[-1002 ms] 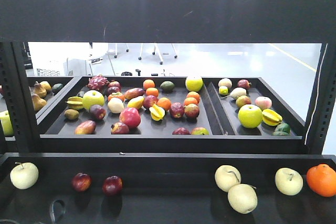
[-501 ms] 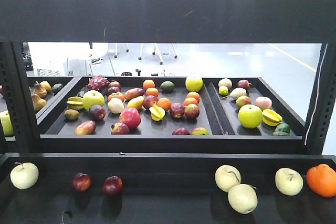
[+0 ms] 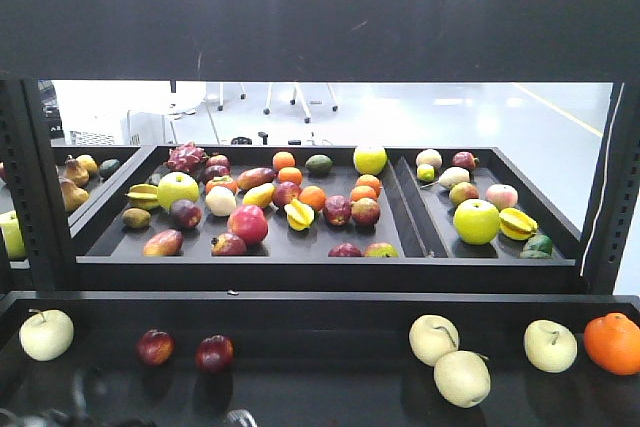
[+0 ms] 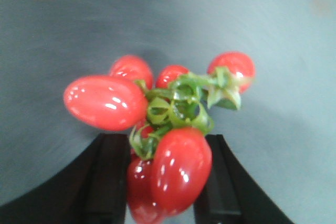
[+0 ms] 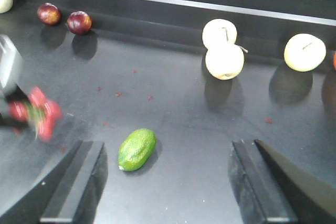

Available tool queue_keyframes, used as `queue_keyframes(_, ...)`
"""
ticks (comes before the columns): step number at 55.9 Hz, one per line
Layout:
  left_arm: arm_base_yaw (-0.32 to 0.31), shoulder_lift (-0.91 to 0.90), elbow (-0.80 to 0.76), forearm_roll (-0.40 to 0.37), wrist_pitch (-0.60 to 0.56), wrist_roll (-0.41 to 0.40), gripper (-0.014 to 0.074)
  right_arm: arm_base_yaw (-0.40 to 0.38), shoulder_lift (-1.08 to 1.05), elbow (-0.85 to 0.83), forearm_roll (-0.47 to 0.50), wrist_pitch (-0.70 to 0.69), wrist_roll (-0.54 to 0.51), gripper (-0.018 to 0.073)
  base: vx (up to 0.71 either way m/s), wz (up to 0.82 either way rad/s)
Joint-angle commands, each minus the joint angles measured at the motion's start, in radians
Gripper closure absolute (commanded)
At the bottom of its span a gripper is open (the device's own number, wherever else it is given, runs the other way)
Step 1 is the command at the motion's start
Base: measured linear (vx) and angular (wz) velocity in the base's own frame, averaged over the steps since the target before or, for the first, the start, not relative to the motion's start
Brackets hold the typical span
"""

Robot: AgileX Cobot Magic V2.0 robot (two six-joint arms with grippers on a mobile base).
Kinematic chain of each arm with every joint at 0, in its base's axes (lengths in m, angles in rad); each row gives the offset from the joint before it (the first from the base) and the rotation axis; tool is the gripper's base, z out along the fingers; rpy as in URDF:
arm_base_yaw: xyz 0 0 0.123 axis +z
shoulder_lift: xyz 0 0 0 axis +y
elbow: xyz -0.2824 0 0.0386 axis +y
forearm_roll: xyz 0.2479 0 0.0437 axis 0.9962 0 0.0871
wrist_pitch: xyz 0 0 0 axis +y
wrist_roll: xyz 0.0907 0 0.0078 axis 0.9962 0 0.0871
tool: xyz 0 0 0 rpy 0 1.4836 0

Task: Pick snacks and fruit into basket
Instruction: 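Lower the right gripper onto the green avocado and close on it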

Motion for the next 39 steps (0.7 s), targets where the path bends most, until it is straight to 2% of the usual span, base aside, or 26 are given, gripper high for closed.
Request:
queue_keyframes(1, 0.043, -0.111, -0.019, -0.014, 0.023, -0.142, 0.0607, -0.006, 0.007, -0.029, 0.005, -0.081, -0.016, 0.0030, 0.00, 0.00)
queue_keyframes(7, 0.096, -0.184, -0.013, -0.013, 0.080, -0.228, 0.0607, -0.006, 0.007, -0.029, -0.002, -0.082, -0.023, 0.0030, 0.00, 0.00)
queue_keyframes(12, 0.132, -0.255, 0.011, -0.013, 0.073, -0.239, 0.0607, -0.006, 0.016, -0.029, 0.001, -0.068, 0.049, 0.0030, 0.00, 0.00)
queue_keyframes(17, 0.162, -0.352, 0.061, -0.023, 0.040, -0.239, 0.0605, -0.006, 0.080, -0.029, -0.054, -0.008, 0.121, 0.0030, 0.00, 0.00)
queue_keyframes(22, 0.192, -0.441, 0.119, -0.047, -0.007, -0.256, 0.0605, -0.004, 0.163, -0.035, -0.104, 0.034, 0.108, 0.0030, 0.00, 0.00)
queue_keyframes(29, 0.234, -0.577, 0.212, -0.049, -0.071, -0.314, 0.0605, 0.016, 0.286, -0.074, -0.108, 0.011, 0.044, 0.0030, 0.00, 0.00)
queue_keyframes(39, 0.272, -0.746, 0.311, -0.046, -0.146, -0.317, 0.0605, 0.097, 0.485, -0.172, -0.112, -0.052, 0.038, 0.0030, 0.00, 0.00)
